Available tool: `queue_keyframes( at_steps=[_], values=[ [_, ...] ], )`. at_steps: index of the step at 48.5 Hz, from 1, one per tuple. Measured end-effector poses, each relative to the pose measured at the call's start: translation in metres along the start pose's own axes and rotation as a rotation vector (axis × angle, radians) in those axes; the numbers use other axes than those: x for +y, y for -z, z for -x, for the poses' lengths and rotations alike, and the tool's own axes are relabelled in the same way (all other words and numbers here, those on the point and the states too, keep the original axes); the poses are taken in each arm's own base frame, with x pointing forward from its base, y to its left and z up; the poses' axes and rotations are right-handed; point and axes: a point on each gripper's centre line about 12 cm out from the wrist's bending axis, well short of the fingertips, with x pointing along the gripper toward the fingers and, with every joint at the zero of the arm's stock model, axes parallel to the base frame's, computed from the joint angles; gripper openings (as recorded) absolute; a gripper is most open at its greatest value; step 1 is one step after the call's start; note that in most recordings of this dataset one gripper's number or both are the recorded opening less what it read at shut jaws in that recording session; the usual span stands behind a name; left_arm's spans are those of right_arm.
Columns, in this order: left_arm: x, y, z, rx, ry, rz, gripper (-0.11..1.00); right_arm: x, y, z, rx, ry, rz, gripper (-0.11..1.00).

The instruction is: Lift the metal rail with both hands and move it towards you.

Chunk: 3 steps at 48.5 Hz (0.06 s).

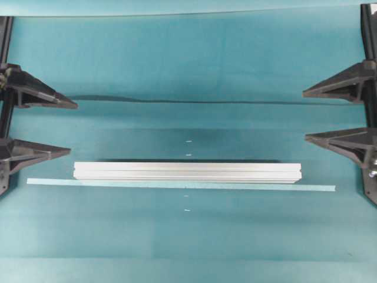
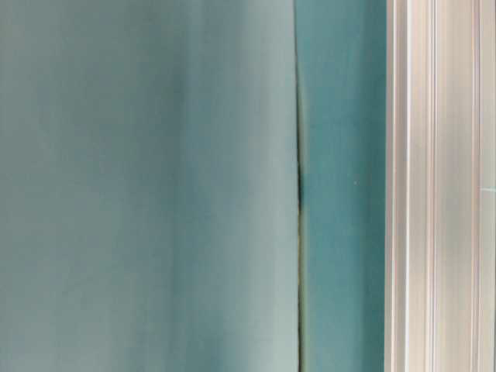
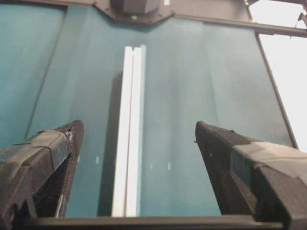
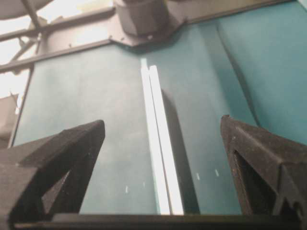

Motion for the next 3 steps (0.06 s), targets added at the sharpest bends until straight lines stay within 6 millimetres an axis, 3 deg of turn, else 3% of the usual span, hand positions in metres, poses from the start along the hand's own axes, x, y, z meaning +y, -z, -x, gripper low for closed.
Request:
queue_keyframes(
  at_steps=[3],
  values=[
    [0.0,-0.0002,0.0004,-0.002,0.0,0.0,0.93,0.0,0.0,0.0,0.0,0.0,0.001,0.99]
  ],
)
